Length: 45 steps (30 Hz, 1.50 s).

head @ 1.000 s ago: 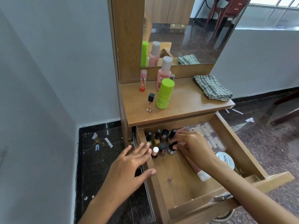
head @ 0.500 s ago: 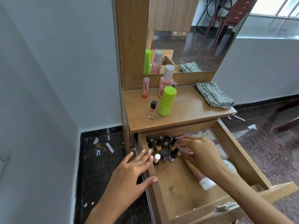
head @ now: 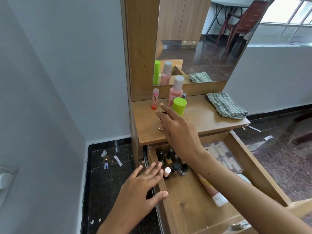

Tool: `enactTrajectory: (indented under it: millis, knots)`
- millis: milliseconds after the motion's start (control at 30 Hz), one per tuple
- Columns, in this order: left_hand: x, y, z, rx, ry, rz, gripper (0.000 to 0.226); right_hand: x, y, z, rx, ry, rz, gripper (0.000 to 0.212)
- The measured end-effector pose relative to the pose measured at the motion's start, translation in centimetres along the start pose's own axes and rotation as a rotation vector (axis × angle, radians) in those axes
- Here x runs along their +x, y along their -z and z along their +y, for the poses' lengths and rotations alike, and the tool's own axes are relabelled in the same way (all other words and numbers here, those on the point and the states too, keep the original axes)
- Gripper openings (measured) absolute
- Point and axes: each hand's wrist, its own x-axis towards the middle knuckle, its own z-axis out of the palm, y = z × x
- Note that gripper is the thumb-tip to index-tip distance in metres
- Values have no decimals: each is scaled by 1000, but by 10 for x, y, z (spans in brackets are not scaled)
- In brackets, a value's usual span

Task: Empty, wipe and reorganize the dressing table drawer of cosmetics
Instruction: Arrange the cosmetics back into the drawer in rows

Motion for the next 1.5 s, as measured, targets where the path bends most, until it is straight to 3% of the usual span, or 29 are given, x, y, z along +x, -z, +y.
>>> enactTrajectory:
  millis: [133, 267, 500, 733, 900, 1333, 1500]
  knots:
    - [0, 1, 0, 5, -3, -3, 75, 4, 4, 0, 64, 11, -3, 31]
    - [-3, -4, -3, -72, -29, 78, 77, -13, 31, 6, 280, 54, -24, 21]
    - [-5, -3, -1, -79, -31, 119, 72, -85, 50, 27, 542, -19, -287, 18]
    - [-7, -3, 0, -70, -31, 111, 74, -119, 17, 26, 560, -169, -485, 23]
    - [-5, -5, -1, -77, -33, 124, 71, -119, 5, 18, 553, -141, -542, 29]
    - [-5, -7, -1, -67, -24, 130, 72, -118, -2, 9, 495, -42, -536, 41]
    - [-4, -7, -1, -74, -31, 145, 81, -117, 1, 7, 447, -36, -565, 32]
